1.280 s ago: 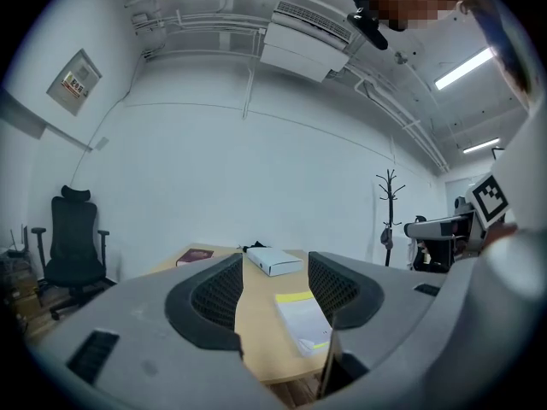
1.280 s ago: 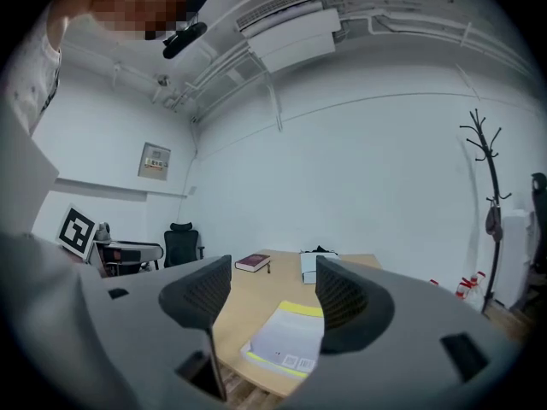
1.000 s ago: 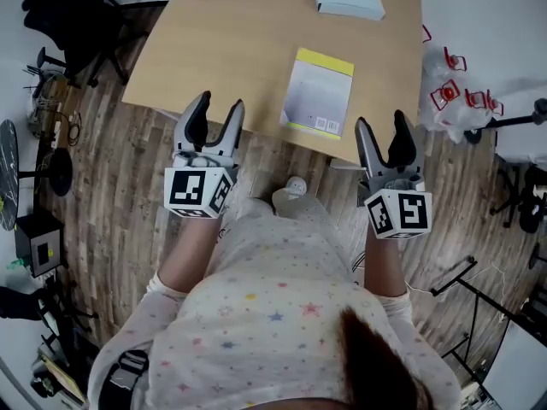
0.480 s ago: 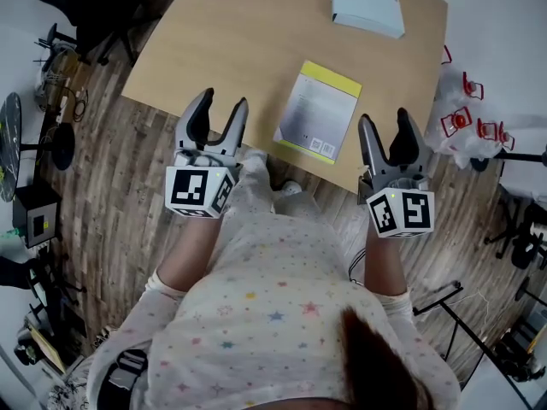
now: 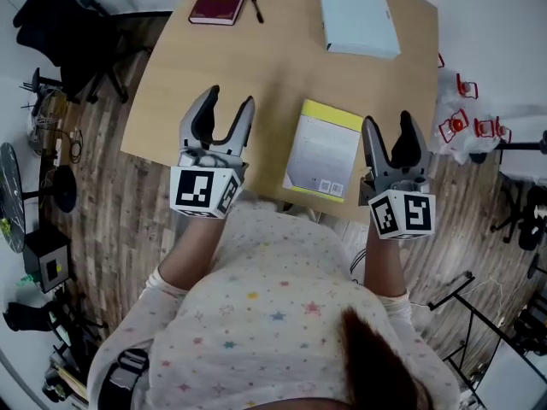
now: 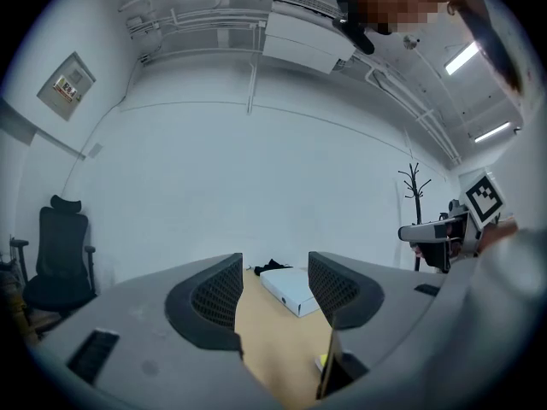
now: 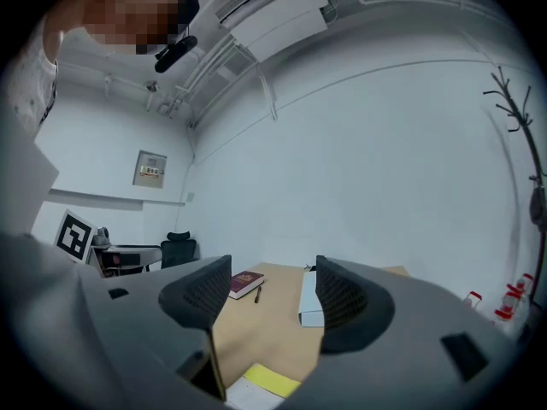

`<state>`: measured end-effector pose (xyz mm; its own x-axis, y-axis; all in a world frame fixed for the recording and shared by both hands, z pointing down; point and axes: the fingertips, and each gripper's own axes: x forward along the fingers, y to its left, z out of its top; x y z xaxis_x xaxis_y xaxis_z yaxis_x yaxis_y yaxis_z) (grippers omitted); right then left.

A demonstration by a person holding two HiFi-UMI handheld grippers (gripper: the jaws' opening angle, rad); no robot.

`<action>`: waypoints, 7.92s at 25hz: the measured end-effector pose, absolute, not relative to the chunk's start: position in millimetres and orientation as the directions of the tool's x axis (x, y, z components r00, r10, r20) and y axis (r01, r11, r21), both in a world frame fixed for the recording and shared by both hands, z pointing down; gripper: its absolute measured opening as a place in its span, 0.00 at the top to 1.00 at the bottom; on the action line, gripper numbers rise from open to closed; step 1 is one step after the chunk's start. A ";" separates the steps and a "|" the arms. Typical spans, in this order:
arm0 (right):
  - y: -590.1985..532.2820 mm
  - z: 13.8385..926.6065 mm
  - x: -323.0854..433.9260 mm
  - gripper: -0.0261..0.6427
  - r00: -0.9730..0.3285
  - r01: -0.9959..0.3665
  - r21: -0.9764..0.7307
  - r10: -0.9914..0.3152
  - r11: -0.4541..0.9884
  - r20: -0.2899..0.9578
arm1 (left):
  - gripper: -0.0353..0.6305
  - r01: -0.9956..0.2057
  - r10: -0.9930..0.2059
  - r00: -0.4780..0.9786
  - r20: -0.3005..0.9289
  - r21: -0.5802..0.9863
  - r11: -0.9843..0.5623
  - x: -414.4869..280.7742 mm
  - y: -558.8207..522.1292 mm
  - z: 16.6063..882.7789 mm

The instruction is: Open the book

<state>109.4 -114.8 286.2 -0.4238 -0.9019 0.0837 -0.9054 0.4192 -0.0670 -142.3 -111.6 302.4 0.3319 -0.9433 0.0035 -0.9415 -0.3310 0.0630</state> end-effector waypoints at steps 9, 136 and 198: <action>-152.6 299.5 86.7 0.51 -0.337 -0.941 -0.078 -0.934 0.330 0.114 | 0.62 -0.908 -0.912 0.411 0.008 0.090 -0.409 -161.8 -173.9 313.2; -155.2 562.6 36.3 0.74 -0.328 -0.881 0.022 -0.643 0.473 0.692 | 0.62 -0.955 -0.936 0.295 0.190 0.061 -0.289 -159.4 -134.4 408.6; -151.1 486.3 101.9 0.93 -0.531 -0.847 -0.264 -0.717 0.461 0.452 | 0.62 -0.978 -0.973 0.205 0.103 -0.012 -0.207 -112.5 -82.0 362.1</action>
<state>101.9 -151.1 486.3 -0.5309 -0.7167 0.4521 -0.8472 0.4607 -0.2644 -112.5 -82.0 362.1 0.2051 -0.9733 0.1033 -0.9782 -0.2074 -0.0124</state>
